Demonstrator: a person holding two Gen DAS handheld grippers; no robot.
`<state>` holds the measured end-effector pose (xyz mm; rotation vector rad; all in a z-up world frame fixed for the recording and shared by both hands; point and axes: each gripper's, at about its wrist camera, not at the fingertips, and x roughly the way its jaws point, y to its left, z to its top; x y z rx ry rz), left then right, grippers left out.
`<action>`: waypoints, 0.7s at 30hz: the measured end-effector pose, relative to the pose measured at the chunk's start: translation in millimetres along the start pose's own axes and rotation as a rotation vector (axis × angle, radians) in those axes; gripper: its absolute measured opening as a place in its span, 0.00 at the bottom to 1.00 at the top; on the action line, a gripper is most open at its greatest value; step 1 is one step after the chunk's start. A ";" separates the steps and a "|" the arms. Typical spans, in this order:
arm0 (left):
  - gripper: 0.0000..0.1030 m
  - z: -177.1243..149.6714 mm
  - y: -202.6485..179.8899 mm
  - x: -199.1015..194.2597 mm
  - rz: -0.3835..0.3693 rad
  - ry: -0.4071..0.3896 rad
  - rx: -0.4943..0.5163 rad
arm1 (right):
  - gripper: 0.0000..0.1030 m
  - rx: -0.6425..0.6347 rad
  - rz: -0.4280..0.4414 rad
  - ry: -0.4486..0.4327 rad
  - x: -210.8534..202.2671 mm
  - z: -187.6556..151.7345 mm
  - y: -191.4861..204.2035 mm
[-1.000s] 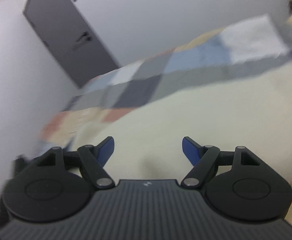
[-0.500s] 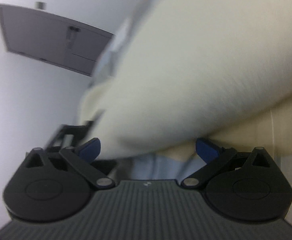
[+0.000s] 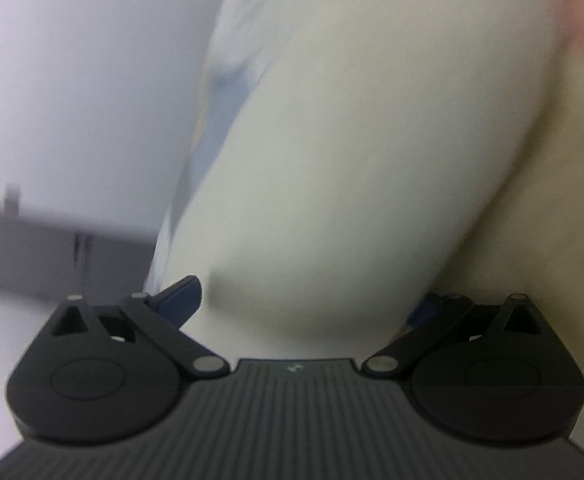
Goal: Fold large clothes
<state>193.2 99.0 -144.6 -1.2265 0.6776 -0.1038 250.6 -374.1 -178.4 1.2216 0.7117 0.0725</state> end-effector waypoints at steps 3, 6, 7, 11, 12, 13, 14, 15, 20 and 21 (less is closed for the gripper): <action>0.45 0.6 3.0 -1.8 -0.003 0.005 -0.015 | 1.00 0.067 0.000 -0.067 -3.5 20.6 -8.4; 0.46 -2.6 5.4 -8.7 -0.003 0.011 -0.033 | 1.00 0.042 -0.018 -0.048 8.8 21.2 -3.6; 0.46 -2.9 6.2 -10.0 -0.005 0.012 -0.036 | 0.94 -0.004 -0.032 -0.034 12.4 19.2 1.2; 0.45 -4.4 6.4 -14.4 -0.002 0.010 -0.013 | 0.59 -0.077 -0.050 -0.014 11.7 14.2 6.2; 0.45 -5.6 5.7 -16.0 -0.002 0.009 -0.005 | 0.52 -0.087 -0.044 -0.015 7.7 14.7 8.0; 0.45 -7.0 4.1 -17.9 -0.002 0.006 0.002 | 0.48 -0.111 -0.039 -0.019 4.0 14.0 11.6; 0.45 -8.9 2.3 -21.4 -0.002 0.001 0.016 | 0.47 -0.156 -0.033 -0.027 -1.3 11.5 17.9; 0.45 -9.9 0.5 -24.3 -0.003 -0.006 0.025 | 0.46 -0.201 -0.025 -0.034 -6.9 8.5 24.0; 0.45 -14.3 1.1 -54.2 -0.039 -0.019 -0.021 | 0.44 -0.296 0.046 -0.027 -43.6 2.6 41.3; 0.45 -16.1 -0.6 -60.4 -0.036 -0.025 -0.028 | 0.44 -0.318 0.061 -0.024 -49.8 9.3 45.2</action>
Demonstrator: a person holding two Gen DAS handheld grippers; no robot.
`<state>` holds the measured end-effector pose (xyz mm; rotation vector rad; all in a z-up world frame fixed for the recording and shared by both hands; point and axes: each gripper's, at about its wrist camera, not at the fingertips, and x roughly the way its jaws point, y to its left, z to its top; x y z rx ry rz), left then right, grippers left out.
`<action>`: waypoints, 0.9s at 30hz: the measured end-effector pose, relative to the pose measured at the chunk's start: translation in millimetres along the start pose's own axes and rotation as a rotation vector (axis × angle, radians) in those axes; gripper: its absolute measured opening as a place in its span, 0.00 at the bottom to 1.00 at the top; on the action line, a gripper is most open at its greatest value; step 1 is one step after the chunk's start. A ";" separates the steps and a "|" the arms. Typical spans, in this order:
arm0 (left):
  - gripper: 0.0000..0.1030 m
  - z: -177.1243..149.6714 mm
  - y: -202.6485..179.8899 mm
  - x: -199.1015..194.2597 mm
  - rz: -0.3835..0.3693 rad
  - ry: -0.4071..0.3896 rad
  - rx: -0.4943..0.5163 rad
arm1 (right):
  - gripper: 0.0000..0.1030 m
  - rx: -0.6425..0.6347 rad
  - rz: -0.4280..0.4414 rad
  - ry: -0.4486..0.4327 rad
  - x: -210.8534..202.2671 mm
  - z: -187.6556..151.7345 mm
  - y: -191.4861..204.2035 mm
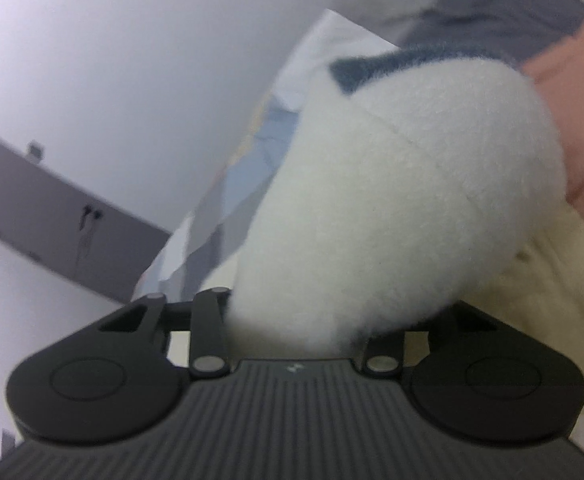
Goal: Fold large clothes
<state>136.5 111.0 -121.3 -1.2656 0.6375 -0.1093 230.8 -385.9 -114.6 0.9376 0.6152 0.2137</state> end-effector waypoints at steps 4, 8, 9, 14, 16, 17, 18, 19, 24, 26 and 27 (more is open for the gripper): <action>0.45 -8.5 -13.6 -22.4 -0.056 -0.006 0.004 | 0.44 -0.074 0.056 -0.020 -33.4 8.2 18.9; 0.45 -21.1 -44.7 -33.1 -0.112 -0.005 0.037 | 0.44 -0.143 0.109 -0.073 -66.1 27.3 37.7; 0.45 -24.1 -54.8 -33.4 -0.125 -0.008 0.045 | 0.44 -0.154 0.120 -0.086 -75.7 34.2 41.3; 0.45 -42.5 -121.9 -22.7 -0.187 -0.012 0.101 | 0.44 -0.188 0.149 -0.175 -109.3 75.8 48.8; 0.45 -50.8 -149.8 -13.1 -0.214 -0.008 0.146 | 0.44 -0.189 0.164 -0.218 -119.0 91.2 49.0; 0.45 -55.4 -164.1 -6.6 -0.230 -0.004 0.172 | 0.44 -0.185 0.173 -0.237 -127.3 101.1 45.4; 0.46 -59.5 -175.5 -0.2 -0.243 0.001 0.191 | 0.44 -0.182 0.180 -0.254 -135.1 111.0 40.9; 0.46 -64.1 -185.7 7.2 -0.253 0.009 0.203 | 0.44 -0.179 0.183 -0.266 -129.2 117.5 44.1; 0.46 -90.1 -222.7 61.7 -0.254 0.063 0.260 | 0.44 -0.152 0.160 -0.309 -149.5 152.1 6.0; 0.46 -96.5 -226.7 91.1 -0.242 0.083 0.267 | 0.44 -0.133 0.143 -0.317 -141.0 158.6 -10.4; 0.46 -99.7 -227.4 102.2 -0.234 0.091 0.274 | 0.44 -0.121 0.131 -0.317 -136.7 163.7 -21.5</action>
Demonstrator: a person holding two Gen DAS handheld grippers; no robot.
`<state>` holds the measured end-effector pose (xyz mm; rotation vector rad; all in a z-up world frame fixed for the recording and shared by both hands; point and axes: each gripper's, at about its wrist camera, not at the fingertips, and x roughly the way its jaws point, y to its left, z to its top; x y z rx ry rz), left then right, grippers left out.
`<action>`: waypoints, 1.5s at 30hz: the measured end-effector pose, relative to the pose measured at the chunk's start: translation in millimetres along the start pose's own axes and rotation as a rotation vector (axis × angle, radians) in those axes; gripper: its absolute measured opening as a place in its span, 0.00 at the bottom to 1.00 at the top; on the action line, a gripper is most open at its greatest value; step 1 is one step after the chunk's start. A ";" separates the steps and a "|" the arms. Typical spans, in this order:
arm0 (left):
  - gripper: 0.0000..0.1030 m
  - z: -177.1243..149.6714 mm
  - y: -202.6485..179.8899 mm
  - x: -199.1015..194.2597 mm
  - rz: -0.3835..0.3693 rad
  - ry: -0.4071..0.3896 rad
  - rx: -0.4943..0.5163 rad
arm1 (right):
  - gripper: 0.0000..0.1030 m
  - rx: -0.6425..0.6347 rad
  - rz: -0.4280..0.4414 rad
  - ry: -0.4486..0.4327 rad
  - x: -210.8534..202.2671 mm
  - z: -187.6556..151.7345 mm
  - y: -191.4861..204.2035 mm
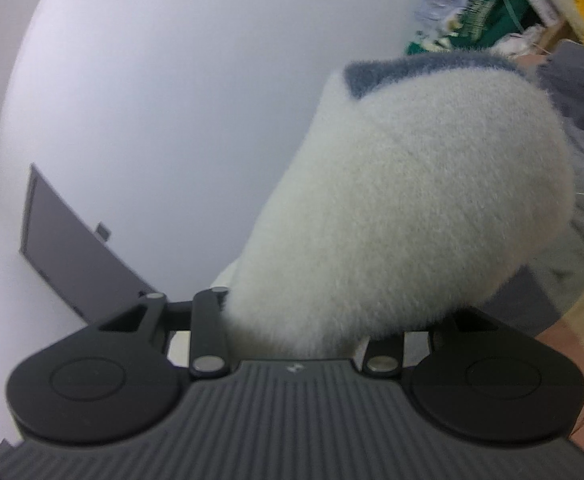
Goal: Fold large clothes
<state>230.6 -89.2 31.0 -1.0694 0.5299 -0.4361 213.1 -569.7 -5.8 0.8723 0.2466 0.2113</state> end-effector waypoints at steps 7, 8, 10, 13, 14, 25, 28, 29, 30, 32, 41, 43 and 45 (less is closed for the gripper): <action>0.46 -23.2 36.6 87.2 0.077 0.089 0.018 | 0.44 0.065 -0.084 0.014 14.7 -7.6 -78.3; 0.46 -26.7 41.3 97.4 0.091 0.097 0.039 | 0.44 0.070 -0.096 0.021 17.1 -9.1 -88.7; 0.46 -35.3 53.5 111.6 0.112 0.099 0.079 | 0.44 0.093 -0.121 0.049 25.2 -15.4 -108.9; 0.46 -43.9 79.6 132.5 0.144 0.136 0.074 | 0.44 0.124 -0.159 0.073 34.9 -28.1 -134.5; 0.46 -45.9 87.3 133.4 0.155 0.144 0.081 | 0.44 0.137 -0.168 0.084 37.7 -35.0 -144.1; 0.61 -63.2 158.7 143.4 0.162 0.212 -0.034 | 0.65 0.214 -0.224 0.107 42.7 -77.5 -193.2; 0.73 -62.8 149.3 137.8 0.182 0.231 -0.024 | 0.69 0.234 -0.251 0.124 44.0 -73.5 -191.5; 0.76 -63.4 144.2 135.0 0.195 0.234 -0.007 | 0.70 0.257 -0.266 0.131 42.6 -72.5 -190.2; 0.77 -65.2 138.7 132.3 0.209 0.242 0.009 | 0.70 0.275 -0.280 0.136 40.0 -72.1 -188.6; 0.82 -66.3 125.8 121.6 0.251 0.257 0.054 | 0.70 0.288 -0.313 0.150 28.6 -73.1 -183.2; 0.82 -76.0 41.1 46.6 0.335 0.222 0.364 | 0.74 0.201 -0.377 0.147 -61.9 -73.1 -130.5; 0.82 -76.3 18.4 23.7 0.313 0.218 0.411 | 0.74 0.157 -0.350 0.124 -79.7 -66.6 -106.2; 0.82 -78.0 -8.1 5.6 0.294 0.209 0.470 | 0.74 0.102 -0.319 0.105 -95.0 -58.8 -78.0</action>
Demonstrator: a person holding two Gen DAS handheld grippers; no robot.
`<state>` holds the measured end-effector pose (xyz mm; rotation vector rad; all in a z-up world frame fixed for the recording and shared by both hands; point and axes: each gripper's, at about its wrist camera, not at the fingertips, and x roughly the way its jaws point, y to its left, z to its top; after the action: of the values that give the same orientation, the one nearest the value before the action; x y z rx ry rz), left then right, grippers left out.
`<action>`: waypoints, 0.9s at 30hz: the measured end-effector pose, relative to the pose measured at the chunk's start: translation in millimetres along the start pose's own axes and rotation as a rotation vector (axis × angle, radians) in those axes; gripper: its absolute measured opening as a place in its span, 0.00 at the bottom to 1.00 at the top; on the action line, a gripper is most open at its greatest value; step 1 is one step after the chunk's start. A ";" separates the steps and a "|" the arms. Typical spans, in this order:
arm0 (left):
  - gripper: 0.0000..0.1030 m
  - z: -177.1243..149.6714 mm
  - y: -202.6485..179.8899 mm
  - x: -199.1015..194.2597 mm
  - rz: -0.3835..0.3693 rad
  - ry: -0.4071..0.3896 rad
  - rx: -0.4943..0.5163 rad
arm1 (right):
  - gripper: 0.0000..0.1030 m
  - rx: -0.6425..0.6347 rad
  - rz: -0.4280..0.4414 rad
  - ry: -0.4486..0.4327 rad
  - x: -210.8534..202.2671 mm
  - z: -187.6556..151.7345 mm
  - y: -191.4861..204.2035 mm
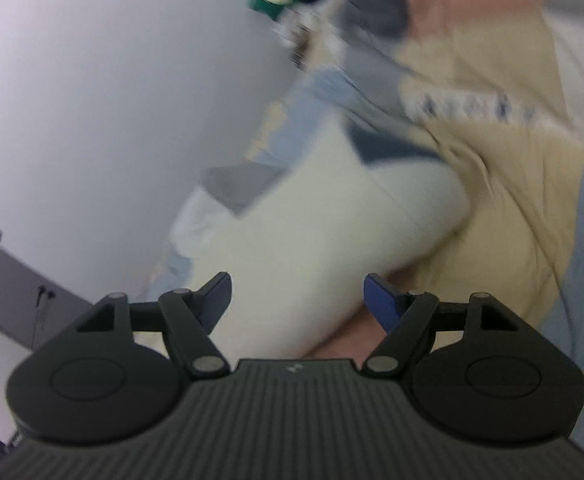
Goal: Fold large clothes
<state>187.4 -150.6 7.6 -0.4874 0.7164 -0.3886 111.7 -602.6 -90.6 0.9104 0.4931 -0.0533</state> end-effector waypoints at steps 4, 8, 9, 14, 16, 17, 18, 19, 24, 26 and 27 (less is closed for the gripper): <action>0.82 3.7 -43.4 -50.1 0.012 -0.028 0.171 | 0.74 -0.121 0.079 -0.038 -30.1 9.7 47.5; 0.82 2.1 -72.2 -101.7 0.013 -0.082 0.289 | 0.74 -0.295 0.123 -0.078 -69.5 1.0 100.2; 0.82 1.0 -76.5 -115.5 0.014 -0.100 0.309 | 0.74 -0.334 0.128 -0.092 -79.5 -3.4 111.5; 0.82 -13.5 -94.4 -158.5 0.014 -0.143 0.396 | 0.74 -0.460 0.169 -0.126 -114.5 -28.6 148.1; 0.82 -25.6 -95.8 -173.8 0.007 -0.159 0.434 | 0.74 -0.501 0.175 -0.140 -125.5 -42.2 155.3; 0.82 -30.8 -95.6 -181.1 0.004 -0.167 0.447 | 0.74 -0.522 0.176 -0.148 -130.0 -48.5 159.0; 0.82 -34.7 -94.9 -185.9 0.002 -0.175 0.455 | 0.74 -0.546 0.179 -0.155 -134.2 -55.9 162.2; 0.82 -39.5 -94.9 -192.0 0.009 -0.191 0.467 | 0.74 -0.567 0.182 -0.157 -133.3 -62.3 164.0; 0.82 -52.9 -91.5 -210.7 0.039 -0.253 0.519 | 0.74 -0.634 0.162 -0.156 -140.4 -90.7 172.8; 0.82 -58.5 -85.7 -217.4 0.035 -0.264 0.518 | 0.74 -0.650 0.146 -0.163 -142.1 -100.3 174.3; 0.82 -61.1 -82.7 -219.7 0.037 -0.266 0.517 | 0.74 -0.654 0.139 -0.165 -142.1 -104.7 174.1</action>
<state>-21.6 -127.4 128.5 -0.0334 0.3449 -0.4463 -11.6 -437.1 46.8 0.2919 0.2626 0.1522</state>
